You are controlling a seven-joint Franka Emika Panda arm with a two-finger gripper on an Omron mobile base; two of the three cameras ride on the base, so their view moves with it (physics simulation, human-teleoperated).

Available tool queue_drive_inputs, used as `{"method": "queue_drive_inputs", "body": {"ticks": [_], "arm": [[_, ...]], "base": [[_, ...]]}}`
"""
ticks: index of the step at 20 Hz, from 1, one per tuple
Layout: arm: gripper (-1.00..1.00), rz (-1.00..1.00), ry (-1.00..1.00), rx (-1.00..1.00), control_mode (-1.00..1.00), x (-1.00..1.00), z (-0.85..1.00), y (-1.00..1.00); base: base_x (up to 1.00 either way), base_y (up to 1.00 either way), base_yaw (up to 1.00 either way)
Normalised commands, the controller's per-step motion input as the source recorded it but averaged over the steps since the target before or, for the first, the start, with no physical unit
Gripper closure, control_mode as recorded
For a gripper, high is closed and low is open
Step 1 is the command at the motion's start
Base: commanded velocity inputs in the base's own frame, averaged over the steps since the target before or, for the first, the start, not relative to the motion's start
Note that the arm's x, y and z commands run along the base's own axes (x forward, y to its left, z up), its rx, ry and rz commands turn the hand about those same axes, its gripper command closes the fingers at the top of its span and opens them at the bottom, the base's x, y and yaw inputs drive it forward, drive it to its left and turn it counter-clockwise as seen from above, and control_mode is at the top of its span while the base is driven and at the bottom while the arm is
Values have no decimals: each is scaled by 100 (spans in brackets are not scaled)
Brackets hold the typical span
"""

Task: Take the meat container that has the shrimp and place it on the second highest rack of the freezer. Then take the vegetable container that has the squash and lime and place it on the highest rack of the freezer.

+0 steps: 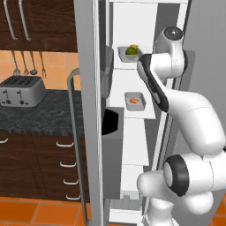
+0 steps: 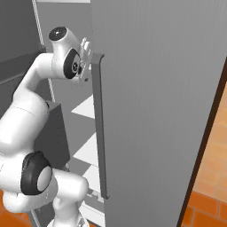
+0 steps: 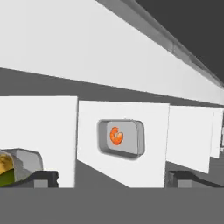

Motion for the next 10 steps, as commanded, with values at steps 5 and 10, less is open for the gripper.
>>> {"method": "queue_drive_inputs", "body": {"ticks": [5,10], "arm": [[-100,-8,20,6,-100,-100,-16,-4],[-100,-3,24,5,-100,-100,-38,-2]], "base": [[0,0,0],[0,0,0]]}}
